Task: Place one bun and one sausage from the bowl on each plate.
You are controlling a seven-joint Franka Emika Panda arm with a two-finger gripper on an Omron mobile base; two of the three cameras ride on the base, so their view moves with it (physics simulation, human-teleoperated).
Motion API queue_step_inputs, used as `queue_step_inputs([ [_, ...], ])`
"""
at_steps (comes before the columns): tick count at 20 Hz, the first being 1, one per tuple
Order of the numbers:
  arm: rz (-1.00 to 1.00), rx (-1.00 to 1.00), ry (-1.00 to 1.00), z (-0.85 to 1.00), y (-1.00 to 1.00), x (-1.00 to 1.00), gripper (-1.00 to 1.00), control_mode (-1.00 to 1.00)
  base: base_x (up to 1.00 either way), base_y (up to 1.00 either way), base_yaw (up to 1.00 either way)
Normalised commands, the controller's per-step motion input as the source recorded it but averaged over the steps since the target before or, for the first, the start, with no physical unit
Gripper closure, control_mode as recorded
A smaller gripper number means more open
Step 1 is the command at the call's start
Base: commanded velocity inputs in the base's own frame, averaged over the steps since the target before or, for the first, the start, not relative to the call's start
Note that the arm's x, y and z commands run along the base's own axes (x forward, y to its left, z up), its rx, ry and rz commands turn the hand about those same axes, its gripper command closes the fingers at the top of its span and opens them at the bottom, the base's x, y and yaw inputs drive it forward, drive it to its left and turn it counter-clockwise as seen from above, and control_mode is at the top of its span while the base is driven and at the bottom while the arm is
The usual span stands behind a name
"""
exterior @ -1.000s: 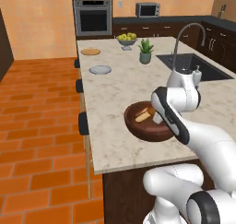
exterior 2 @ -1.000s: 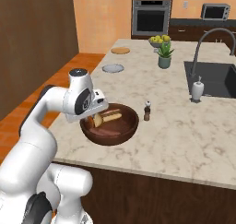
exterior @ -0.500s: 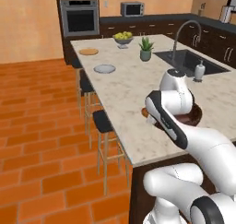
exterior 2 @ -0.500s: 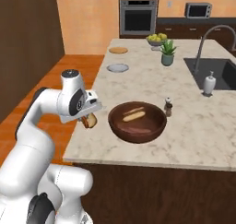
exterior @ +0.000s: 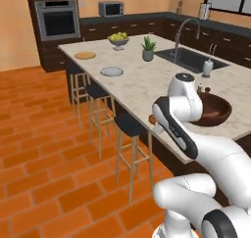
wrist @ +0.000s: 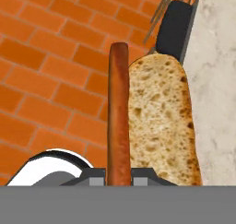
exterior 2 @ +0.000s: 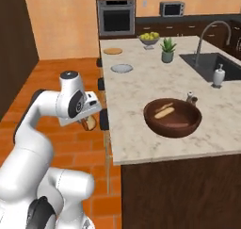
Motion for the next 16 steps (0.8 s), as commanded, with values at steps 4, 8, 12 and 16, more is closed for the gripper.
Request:
queue_step_inputs([
  [4, 0.00, 0.00, 0.00, 0.00, 0.00, 0.00, 1.00, 1.00, 0.84, 1.00, -0.52],
  [8, 0.00, 0.00, 0.00, 0.00, 0.00, 0.00, 1.00, 1.00, 0.87, 1.00, -0.53],
  [12, 0.00, 0.00, 0.00, 0.00, 0.00, 0.00, 1.00, 1.00, 0.20, 1.00, -0.43],
  [16, 0.00, 0.00, 0.00, 0.00, 0.00, 0.00, 1.00, 1.00, 0.14, 1.00, -0.39],
])
